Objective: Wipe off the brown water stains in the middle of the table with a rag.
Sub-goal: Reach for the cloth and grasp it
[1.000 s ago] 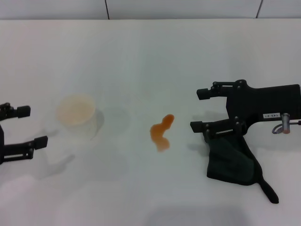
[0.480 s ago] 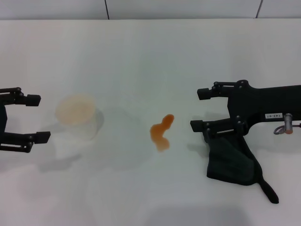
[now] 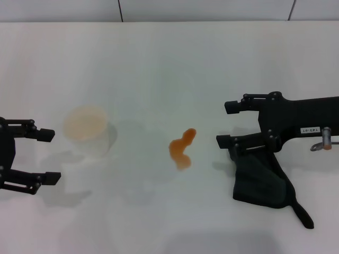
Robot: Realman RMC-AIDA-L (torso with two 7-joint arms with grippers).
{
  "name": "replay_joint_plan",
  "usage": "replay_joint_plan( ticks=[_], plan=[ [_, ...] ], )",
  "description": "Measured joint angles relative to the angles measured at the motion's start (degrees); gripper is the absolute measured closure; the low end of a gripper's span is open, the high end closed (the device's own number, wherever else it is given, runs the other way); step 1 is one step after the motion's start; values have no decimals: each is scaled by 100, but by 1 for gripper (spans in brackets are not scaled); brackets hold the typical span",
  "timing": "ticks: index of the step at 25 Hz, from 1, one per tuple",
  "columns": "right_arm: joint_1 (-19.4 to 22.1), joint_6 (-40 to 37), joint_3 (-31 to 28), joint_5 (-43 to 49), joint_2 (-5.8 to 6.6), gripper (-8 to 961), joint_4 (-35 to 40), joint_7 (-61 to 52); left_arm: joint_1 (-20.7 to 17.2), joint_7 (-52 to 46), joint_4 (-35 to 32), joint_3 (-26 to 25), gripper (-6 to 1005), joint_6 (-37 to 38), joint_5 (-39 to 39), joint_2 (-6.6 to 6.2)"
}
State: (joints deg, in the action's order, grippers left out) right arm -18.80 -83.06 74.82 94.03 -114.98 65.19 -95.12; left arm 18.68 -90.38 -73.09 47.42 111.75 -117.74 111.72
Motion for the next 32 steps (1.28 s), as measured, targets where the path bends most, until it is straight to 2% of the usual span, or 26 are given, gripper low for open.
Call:
replay_joint_plan(
  ticks=[4,13,18,32],
  plan=[
    [-16,-48,-1,158,14,112,77,-225,-49,-2,-51,3,138,4,52,2],
    [-242,-215,-17,1864,17,111,385,-1557,-63,-249,-118,4,138,6,42,54],
    [-279,-293,-23,2567,21,112,396,-1973,-22,-341,-158,4,138,6,55,145],
    [-287,-43,29,3014,-20,126,174,-2059,82,-421,-214,73,138,-9,50,192]
  ],
)
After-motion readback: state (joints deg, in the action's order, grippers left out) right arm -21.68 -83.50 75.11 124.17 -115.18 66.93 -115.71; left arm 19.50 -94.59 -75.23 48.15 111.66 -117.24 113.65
